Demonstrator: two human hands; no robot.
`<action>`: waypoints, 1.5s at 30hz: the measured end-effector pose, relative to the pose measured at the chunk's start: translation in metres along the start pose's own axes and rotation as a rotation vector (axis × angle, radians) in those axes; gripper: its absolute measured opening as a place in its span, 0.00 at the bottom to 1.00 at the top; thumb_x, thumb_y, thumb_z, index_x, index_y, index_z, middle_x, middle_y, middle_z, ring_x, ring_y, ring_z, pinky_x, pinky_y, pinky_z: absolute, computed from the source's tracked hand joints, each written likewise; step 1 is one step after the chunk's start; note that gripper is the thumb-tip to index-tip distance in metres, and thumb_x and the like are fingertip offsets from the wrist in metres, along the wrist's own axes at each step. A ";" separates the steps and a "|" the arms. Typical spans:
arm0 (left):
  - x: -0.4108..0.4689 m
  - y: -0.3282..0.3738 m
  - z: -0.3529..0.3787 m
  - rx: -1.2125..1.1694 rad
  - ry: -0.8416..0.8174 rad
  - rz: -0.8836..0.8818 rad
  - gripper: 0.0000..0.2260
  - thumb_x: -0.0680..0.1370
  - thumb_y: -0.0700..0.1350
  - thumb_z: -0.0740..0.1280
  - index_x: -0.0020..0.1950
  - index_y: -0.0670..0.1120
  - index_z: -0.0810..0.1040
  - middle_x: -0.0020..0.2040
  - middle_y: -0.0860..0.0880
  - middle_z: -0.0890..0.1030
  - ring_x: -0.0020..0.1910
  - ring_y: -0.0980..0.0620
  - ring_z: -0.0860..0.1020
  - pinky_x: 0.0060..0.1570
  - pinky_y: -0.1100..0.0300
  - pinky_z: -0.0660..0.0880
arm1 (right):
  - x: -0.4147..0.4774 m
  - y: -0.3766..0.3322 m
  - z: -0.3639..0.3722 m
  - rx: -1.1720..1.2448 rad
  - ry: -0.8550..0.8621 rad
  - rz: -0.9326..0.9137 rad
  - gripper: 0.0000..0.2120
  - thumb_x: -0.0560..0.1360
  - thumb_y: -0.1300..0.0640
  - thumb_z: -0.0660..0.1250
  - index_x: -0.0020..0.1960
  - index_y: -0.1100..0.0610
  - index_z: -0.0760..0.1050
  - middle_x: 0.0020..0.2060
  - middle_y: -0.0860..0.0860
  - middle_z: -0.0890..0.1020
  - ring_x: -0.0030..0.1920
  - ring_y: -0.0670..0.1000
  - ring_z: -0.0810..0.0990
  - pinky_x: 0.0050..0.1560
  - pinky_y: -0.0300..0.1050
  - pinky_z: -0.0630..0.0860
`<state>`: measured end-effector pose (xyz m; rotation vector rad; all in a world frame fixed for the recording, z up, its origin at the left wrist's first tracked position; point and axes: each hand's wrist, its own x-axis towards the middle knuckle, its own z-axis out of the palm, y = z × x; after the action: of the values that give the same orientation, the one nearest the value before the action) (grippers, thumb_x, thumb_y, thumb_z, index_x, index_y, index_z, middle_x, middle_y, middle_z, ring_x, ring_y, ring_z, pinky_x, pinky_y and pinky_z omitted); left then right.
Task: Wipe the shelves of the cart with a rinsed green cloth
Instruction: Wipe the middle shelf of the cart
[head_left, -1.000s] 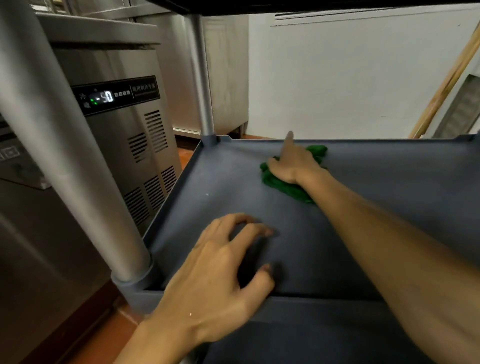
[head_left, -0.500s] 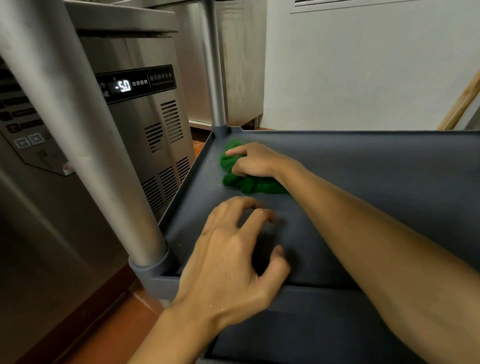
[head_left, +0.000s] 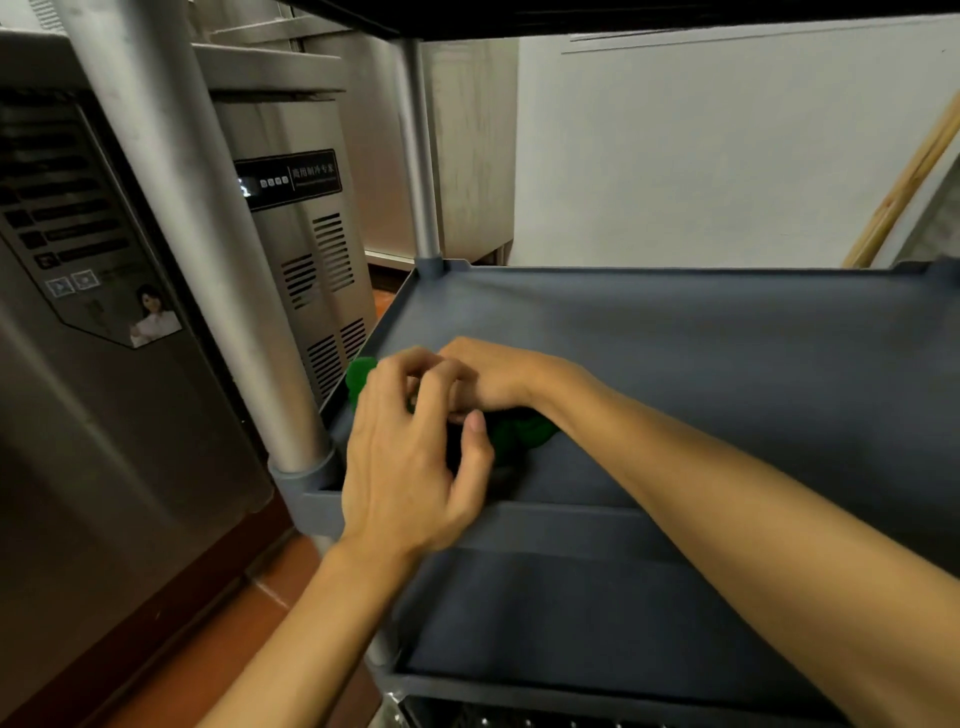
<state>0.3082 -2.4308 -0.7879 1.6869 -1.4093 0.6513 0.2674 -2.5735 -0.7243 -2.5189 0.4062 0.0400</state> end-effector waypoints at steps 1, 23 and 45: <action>0.000 -0.001 0.002 -0.015 0.008 -0.002 0.17 0.80 0.50 0.60 0.59 0.39 0.78 0.58 0.42 0.73 0.52 0.43 0.75 0.48 0.47 0.74 | -0.008 0.000 0.001 0.016 0.006 0.017 0.08 0.75 0.66 0.63 0.37 0.63 0.75 0.33 0.56 0.77 0.33 0.50 0.75 0.33 0.38 0.70; 0.039 -0.055 0.040 -0.124 -0.216 -0.280 0.21 0.84 0.61 0.52 0.65 0.53 0.78 0.60 0.48 0.78 0.60 0.46 0.76 0.55 0.51 0.71 | -0.060 0.059 0.013 0.122 0.724 0.124 0.18 0.75 0.51 0.69 0.65 0.50 0.79 0.54 0.50 0.77 0.53 0.49 0.77 0.52 0.41 0.72; -0.097 0.016 -0.024 -1.494 0.189 -1.078 0.29 0.80 0.65 0.55 0.49 0.43 0.85 0.49 0.39 0.84 0.49 0.45 0.83 0.49 0.53 0.82 | -0.101 -0.028 0.133 0.242 0.448 -0.205 0.22 0.72 0.51 0.65 0.65 0.50 0.76 0.54 0.46 0.78 0.58 0.42 0.76 0.61 0.35 0.69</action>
<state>0.2720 -2.3593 -0.8496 0.7954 -0.3338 -0.7224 0.1877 -2.4492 -0.8078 -2.3021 0.3015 -0.6241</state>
